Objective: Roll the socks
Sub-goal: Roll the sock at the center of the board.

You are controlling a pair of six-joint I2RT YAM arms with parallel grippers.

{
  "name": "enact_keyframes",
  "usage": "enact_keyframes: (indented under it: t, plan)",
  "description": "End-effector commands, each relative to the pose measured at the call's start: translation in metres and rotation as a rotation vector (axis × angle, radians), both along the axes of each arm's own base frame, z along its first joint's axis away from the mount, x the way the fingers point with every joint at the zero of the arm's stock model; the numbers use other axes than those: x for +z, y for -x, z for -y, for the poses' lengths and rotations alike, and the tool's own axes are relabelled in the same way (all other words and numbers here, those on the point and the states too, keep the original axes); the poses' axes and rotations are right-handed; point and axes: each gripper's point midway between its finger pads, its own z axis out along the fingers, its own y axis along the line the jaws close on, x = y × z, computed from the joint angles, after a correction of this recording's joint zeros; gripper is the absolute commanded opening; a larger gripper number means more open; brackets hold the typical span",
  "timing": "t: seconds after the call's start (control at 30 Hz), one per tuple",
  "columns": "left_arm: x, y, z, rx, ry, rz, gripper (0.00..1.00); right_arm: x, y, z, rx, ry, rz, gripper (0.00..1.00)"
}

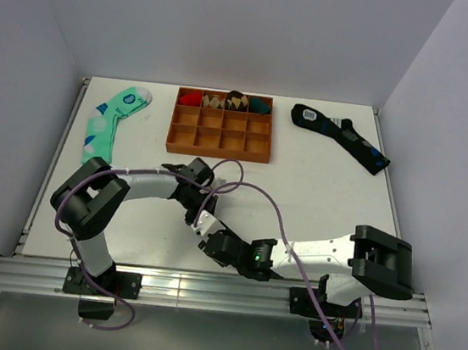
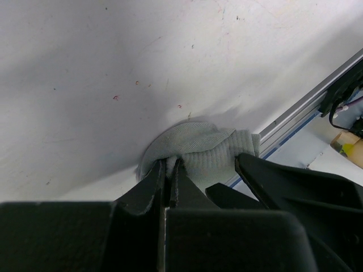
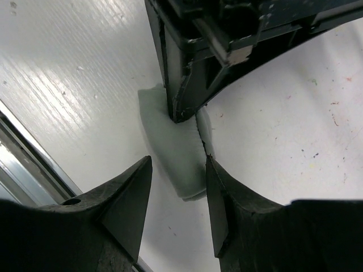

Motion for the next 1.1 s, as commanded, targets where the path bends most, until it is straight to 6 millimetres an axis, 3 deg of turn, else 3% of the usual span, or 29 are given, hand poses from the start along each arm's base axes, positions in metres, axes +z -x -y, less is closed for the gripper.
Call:
enact_keyframes:
  t: [0.0,0.6,1.07]
  plan:
    - [-0.036,0.012,-0.042,-0.040,-0.210,-0.016,0.00,0.008,-0.001,-0.013,0.032,0.000,0.020,0.50]
    - [-0.033,0.013,-0.044,-0.060,-0.168,-0.055,0.00,-0.019,0.002,-0.022,0.078,0.091,0.013,0.50]
    - [-0.022,0.017,-0.032,-0.057,-0.062,-0.096,0.00,-0.032,0.000,-0.032,0.078,0.099,-0.007,0.45]
